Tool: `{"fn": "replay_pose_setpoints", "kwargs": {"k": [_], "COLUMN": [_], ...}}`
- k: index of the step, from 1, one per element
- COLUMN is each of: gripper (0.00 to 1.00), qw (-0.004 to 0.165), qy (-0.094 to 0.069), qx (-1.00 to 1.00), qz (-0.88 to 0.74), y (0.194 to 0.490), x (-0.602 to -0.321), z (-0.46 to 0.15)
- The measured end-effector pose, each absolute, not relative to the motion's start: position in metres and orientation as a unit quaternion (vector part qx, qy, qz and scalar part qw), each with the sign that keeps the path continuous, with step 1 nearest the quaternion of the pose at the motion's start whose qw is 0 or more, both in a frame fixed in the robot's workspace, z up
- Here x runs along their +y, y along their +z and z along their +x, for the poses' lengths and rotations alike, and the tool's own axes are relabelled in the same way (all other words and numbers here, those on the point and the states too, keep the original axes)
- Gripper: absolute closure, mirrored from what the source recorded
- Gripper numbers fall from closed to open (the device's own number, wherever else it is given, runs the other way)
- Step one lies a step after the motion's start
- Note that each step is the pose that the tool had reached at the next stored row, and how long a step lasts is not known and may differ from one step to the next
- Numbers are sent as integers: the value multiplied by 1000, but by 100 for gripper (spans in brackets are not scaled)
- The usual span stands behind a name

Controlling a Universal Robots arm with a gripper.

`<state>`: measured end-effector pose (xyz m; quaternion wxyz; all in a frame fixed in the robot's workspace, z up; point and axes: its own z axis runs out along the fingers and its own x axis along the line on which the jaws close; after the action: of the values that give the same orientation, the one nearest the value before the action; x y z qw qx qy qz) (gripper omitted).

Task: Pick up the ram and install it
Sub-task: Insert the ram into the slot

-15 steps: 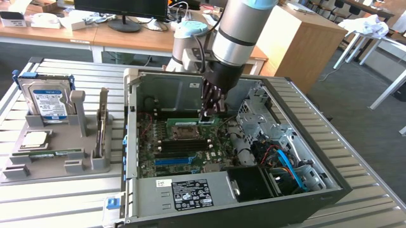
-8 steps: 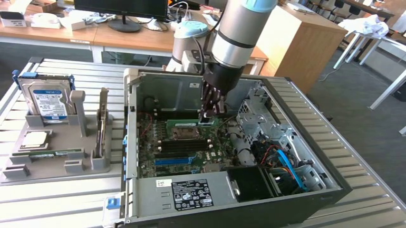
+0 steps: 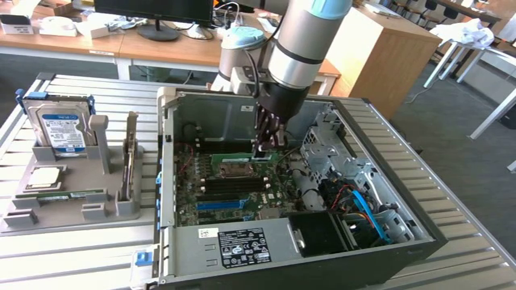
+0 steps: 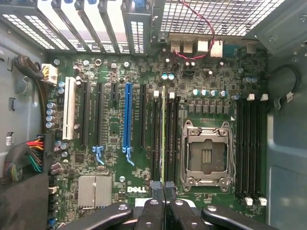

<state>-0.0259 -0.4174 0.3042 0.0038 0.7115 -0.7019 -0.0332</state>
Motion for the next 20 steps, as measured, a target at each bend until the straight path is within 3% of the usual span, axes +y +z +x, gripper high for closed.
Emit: {"fn": "replay_pose_setpoints", "kwargs": {"k": [20], "gripper": [89], "qw": [4], "qy": [-33], "qx": [-702], "qz": [711], "y": [291], "x": [-417], "z": [-26]}}
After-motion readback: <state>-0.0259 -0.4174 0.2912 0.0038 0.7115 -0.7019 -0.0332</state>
